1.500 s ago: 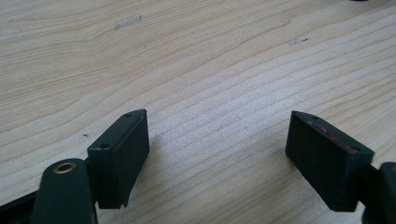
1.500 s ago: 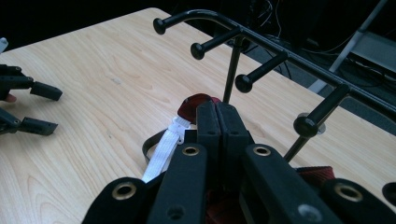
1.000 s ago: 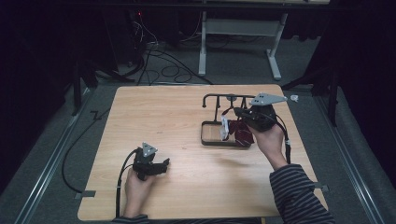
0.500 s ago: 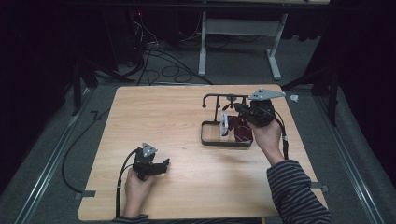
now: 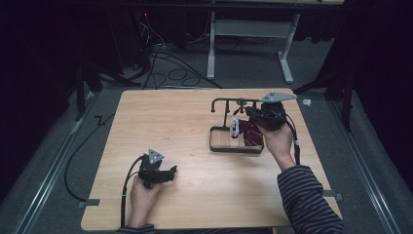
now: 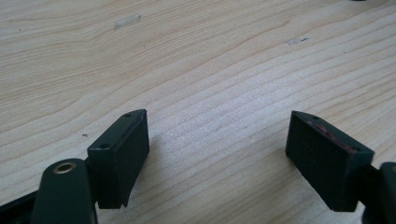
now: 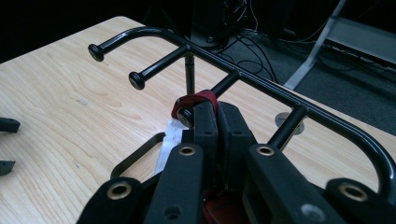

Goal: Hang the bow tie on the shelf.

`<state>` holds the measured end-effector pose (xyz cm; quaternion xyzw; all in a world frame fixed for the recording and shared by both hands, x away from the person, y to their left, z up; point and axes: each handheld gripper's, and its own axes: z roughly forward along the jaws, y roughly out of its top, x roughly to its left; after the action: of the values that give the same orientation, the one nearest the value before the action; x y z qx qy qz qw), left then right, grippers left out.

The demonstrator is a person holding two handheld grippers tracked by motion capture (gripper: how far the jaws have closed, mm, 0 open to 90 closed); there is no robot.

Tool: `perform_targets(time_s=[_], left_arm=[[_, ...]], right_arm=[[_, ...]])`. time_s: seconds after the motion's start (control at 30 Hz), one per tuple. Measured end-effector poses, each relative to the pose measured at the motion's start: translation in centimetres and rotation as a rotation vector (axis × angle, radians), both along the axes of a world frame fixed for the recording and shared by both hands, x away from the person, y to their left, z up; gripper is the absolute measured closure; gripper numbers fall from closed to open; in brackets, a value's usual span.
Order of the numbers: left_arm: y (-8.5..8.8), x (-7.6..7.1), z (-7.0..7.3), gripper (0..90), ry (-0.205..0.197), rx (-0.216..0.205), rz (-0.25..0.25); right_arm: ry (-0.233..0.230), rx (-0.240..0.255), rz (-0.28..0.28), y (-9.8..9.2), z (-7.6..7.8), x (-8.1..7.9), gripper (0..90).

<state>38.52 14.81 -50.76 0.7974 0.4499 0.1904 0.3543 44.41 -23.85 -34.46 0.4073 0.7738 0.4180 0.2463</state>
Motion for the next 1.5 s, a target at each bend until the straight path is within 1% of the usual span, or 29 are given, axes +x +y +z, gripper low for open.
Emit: perform_targets(time_s=[0.23, 0.53, 0.83, 0.97, 1.03, 1.5], left_arm=[[0.0, 0.0, 0.0, 21.9, 0.0, 0.0, 0.0], [0.0, 0.0, 0.0, 21.9, 0.0, 0.0, 0.0], [0.0, 0.0, 0.0, 21.9, 0.0, 0.0, 0.0], [0.0, 0.0, 0.0, 21.9, 0.0, 0.0, 0.0], [0.0, 0.0, 0.0, 21.9, 0.0, 0.0, 0.0], [0.0, 0.0, 0.0, 21.9, 0.0, 0.0, 0.0]], right_arm=[[-0.001, 0.0, -0.009, -0.1, 0.0, -0.1, 87.5], [-0.006, 0.003, -0.005, -0.3, 0.2, -0.3, 86.6], [-0.014, -0.005, 0.006, -0.4, 0.5, -0.8, 84.9], [-0.014, 0.001, 0.005, -0.5, 0.7, -1.1, 83.9], [-0.021, -0.004, 0.008, -0.7, 0.8, -1.3, 83.6], [-0.017, -0.001, 0.019, -1.0, 0.6, -2.1, 80.9]])
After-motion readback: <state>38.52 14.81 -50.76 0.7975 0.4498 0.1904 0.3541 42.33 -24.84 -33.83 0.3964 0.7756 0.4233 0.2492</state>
